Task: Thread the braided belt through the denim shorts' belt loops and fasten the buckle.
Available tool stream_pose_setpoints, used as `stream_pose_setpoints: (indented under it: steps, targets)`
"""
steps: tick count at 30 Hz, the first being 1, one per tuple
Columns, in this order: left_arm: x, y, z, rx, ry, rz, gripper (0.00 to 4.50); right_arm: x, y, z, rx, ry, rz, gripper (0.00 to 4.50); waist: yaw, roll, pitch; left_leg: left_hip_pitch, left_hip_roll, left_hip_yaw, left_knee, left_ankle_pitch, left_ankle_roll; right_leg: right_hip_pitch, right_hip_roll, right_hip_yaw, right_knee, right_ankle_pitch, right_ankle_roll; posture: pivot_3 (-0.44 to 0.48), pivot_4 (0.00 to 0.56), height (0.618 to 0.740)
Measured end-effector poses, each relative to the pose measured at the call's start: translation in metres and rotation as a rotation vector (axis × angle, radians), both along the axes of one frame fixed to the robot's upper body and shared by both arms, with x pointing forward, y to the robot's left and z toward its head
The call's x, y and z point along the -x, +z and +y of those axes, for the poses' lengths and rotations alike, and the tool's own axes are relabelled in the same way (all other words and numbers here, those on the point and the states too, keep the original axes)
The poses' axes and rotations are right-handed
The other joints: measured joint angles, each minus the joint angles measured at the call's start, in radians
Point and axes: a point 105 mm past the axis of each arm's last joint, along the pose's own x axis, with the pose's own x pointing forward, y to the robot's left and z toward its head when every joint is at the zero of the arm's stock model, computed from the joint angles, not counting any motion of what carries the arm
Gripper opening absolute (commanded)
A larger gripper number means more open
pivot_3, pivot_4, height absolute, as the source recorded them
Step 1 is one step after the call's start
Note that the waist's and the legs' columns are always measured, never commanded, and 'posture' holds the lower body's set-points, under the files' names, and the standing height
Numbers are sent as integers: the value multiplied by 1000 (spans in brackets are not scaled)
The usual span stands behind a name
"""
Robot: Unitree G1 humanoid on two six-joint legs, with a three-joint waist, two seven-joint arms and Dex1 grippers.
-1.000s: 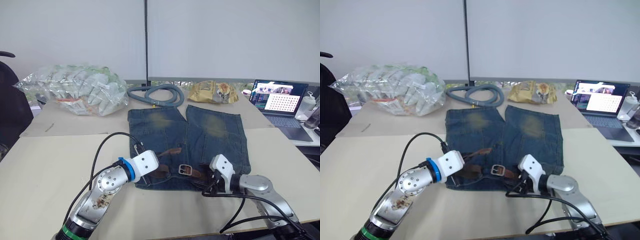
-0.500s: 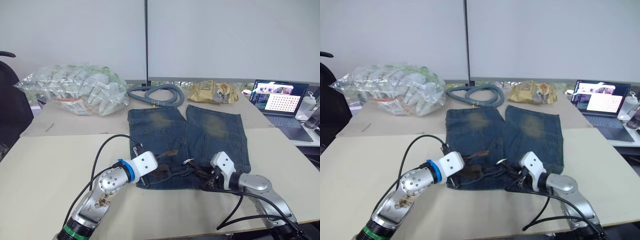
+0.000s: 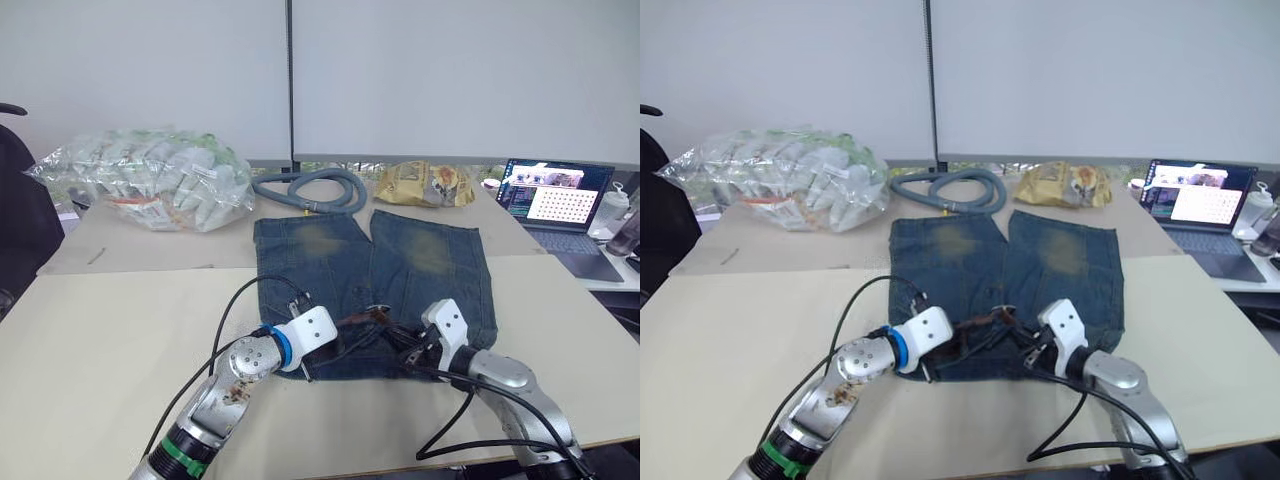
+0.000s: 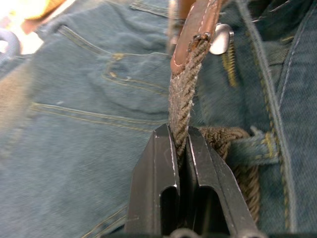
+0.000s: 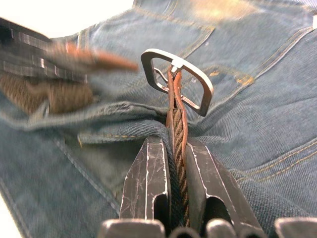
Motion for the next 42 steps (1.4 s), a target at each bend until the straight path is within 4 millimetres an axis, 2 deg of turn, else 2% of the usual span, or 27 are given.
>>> stream_pose_setpoints:
  steps: [9,28,42]
  targets:
    - [-7,-3,-6,162,158,137,0,-2,4,11,-35,-37,-30,33,-10,0,0,0,0,-1,0,0,0,0,0,0,1,0,0,0,150,740]
    - [-14,-1,-3,218,264,134,0,-3,4,19,-9,-38,-70,33,-18,0,0,0,0,-1,0,0,0,-1,0,1,1,0,0,0,150,740]
    - [-10,-5,1,230,281,141,0,-5,4,21,-9,-24,-76,33,-18,0,0,0,0,-1,0,0,-1,-1,0,1,2,0,-1,0,150,740]
